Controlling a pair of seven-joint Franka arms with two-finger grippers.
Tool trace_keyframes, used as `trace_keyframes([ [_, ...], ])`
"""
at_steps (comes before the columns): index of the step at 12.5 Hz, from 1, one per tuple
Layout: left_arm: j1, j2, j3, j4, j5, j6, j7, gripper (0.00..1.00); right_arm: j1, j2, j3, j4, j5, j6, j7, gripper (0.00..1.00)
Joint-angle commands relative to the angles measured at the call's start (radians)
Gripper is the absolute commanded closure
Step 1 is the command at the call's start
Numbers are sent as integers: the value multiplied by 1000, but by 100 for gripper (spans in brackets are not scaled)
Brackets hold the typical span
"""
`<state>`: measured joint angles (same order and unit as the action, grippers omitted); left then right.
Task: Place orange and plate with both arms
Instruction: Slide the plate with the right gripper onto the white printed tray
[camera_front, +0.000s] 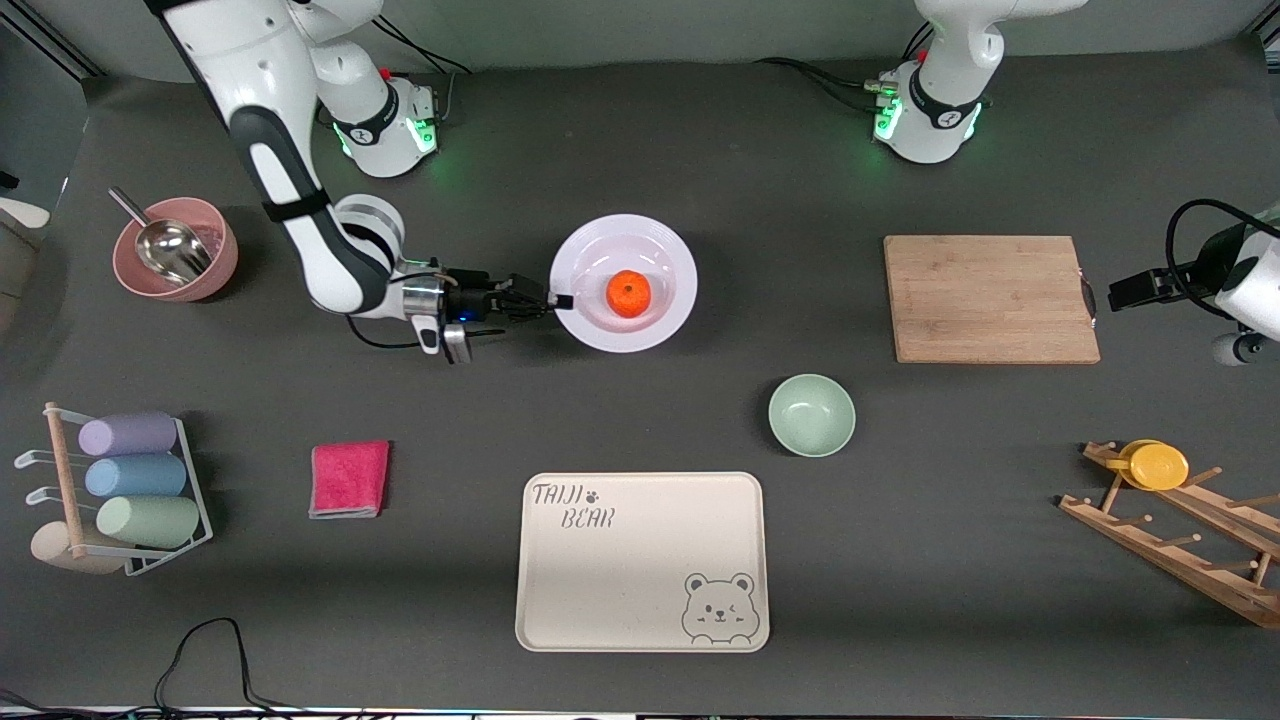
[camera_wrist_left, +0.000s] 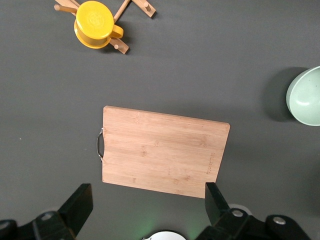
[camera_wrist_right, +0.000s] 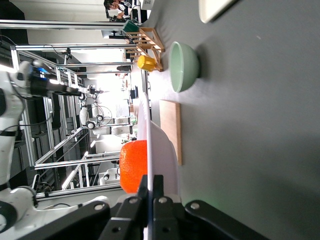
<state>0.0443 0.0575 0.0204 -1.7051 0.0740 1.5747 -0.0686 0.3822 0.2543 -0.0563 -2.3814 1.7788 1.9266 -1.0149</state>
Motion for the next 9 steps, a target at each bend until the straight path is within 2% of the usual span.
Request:
trace_keyframes([
  [1, -6, -7, -7, 24, 47, -18, -7, 0, 6, -35, -16, 60, -41, -5, 70, 100],
  [4, 5, -7, -4, 25, 23, -13, 9, 0, -8, 104, -17, 291, -44, 2, 154, 100],
  [9, -4, -5, -7, 101, 12, -44, 16, 0, -57, 440, -17, 765, -42, 8, 292, 100],
])
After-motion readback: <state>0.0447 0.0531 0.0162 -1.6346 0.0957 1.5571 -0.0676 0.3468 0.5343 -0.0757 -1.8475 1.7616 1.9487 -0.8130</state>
